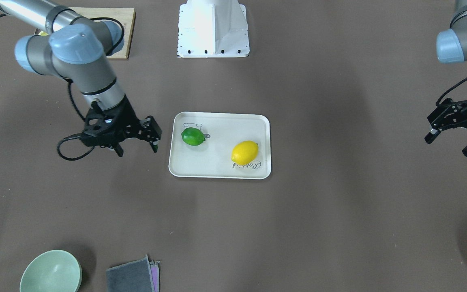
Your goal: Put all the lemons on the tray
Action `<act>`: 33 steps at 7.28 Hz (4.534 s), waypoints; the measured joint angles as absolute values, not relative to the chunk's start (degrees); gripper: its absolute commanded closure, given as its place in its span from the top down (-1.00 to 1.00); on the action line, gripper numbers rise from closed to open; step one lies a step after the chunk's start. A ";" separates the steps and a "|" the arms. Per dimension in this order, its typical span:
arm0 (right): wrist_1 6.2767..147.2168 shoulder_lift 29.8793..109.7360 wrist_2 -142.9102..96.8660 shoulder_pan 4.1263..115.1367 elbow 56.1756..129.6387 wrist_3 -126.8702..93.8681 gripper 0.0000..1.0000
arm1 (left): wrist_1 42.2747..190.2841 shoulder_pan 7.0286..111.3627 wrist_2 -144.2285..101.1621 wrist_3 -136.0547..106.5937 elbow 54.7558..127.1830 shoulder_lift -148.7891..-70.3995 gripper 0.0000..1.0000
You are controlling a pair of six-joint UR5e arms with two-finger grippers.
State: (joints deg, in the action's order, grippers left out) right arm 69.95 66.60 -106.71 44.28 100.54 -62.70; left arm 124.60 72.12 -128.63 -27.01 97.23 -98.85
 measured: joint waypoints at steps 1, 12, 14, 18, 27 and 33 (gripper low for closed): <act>69.00 70.66 -107.52 48.11 102.49 -61.41 1.00 | 124.45 72.76 -128.64 -24.82 95.09 -98.47 0.96; 108.79 94.14 -130.38 87.02 112.12 7.35 1.00 | 114.60 90.21 -140.13 -3.52 86.15 -90.12 0.96; 108.66 95.29 -131.24 87.71 108.67 7.37 1.00 | 108.39 92.17 -139.53 -3.50 90.84 -89.58 0.96; 108.63 95.72 -134.46 87.79 106.99 7.16 1.00 | 98.27 92.18 -129.62 -3.43 99.34 -88.29 0.96; 108.61 95.84 -133.28 87.71 104.30 7.22 1.00 | 98.61 92.11 -129.37 -3.43 99.29 -87.71 0.96; 107.57 95.01 -132.12 87.71 102.50 7.21 1.00 | 98.61 92.02 -129.34 -3.43 99.15 -87.90 0.96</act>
